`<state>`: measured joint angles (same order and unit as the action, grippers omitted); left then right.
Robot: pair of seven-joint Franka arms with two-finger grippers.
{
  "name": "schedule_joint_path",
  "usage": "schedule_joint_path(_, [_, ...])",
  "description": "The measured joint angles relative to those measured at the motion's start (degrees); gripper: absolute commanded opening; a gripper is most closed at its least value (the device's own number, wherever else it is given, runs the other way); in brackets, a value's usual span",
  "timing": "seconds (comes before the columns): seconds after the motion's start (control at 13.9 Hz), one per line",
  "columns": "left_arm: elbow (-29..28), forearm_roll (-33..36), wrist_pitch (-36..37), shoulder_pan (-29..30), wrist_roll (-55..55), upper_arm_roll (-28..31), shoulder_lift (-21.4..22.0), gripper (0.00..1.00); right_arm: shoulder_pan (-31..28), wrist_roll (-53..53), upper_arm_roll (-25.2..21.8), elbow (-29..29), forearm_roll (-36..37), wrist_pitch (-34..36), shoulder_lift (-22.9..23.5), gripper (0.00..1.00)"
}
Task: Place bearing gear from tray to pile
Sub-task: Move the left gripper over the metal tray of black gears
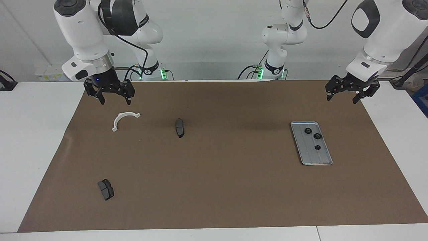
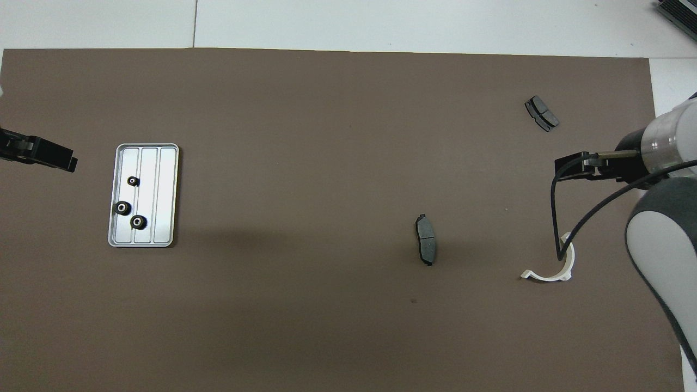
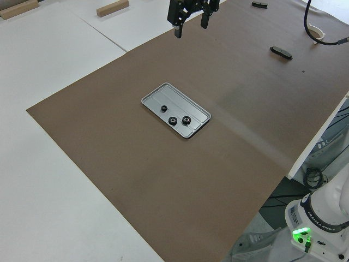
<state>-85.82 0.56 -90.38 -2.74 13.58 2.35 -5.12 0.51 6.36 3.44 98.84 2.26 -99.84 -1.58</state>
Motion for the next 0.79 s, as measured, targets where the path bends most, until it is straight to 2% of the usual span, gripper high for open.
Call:
schedule_joint_path(0.29, [-0.07,0.0,-0.34,0.0,-0.09,0.01,0.01,1.0,0.0,0.0,0.0,0.0,0.0,0.0,0.0,1.0])
schedule_joint_path(0.43, [-1.86,0.04,-3.41,0.06,-0.34,0.18,0.29,1.0,0.0,0.0,0.0,0.0,0.0,0.0,0.0,1.0])
schedule_joint_path(0.79, [-19.65,0.06,-21.75,0.48,-3.18,1.2,2.65,1.0,0.0,0.0,0.0,0.0,0.0,0.0,0.0,1.0])
